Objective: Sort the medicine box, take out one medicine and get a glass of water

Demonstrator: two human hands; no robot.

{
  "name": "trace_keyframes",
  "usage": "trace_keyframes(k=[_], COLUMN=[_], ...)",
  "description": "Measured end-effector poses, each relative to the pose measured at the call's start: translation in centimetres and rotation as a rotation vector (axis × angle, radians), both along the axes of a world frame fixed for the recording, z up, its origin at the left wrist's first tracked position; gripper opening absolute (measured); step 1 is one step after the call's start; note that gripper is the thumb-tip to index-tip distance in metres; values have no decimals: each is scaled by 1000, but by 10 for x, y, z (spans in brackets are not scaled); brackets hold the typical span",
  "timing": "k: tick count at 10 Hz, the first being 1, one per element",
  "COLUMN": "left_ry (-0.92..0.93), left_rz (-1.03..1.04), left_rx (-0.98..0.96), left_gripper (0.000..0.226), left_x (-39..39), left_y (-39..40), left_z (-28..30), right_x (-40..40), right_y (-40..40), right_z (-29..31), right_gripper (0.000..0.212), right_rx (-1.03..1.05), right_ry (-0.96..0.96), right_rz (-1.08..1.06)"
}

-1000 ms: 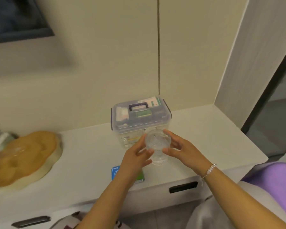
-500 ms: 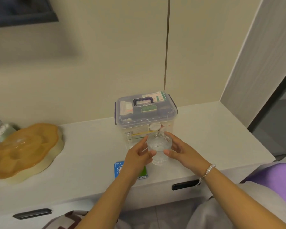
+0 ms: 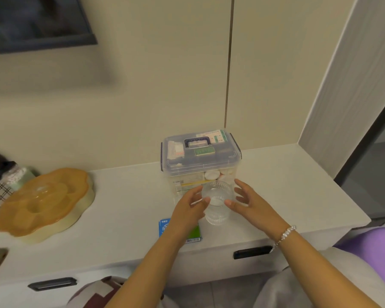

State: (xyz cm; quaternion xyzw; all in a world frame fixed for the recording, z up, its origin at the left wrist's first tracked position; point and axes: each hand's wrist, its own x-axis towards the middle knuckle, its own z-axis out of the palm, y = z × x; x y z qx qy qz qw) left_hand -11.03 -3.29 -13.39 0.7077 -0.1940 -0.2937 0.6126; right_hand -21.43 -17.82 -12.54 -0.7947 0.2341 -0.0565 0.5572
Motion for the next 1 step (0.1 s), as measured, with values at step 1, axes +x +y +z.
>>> trace_keyframes(k=[1], left_ry=[-134], left_rz=[50], left_rx=[88], left_gripper=[32], left_x=[-1], left_y=[5], left_z=[11], right_x=[-18], right_y=[0], right_z=[37], right_gripper=[55], right_rx=[-92], right_ry=[-202], right_rz=[-139])
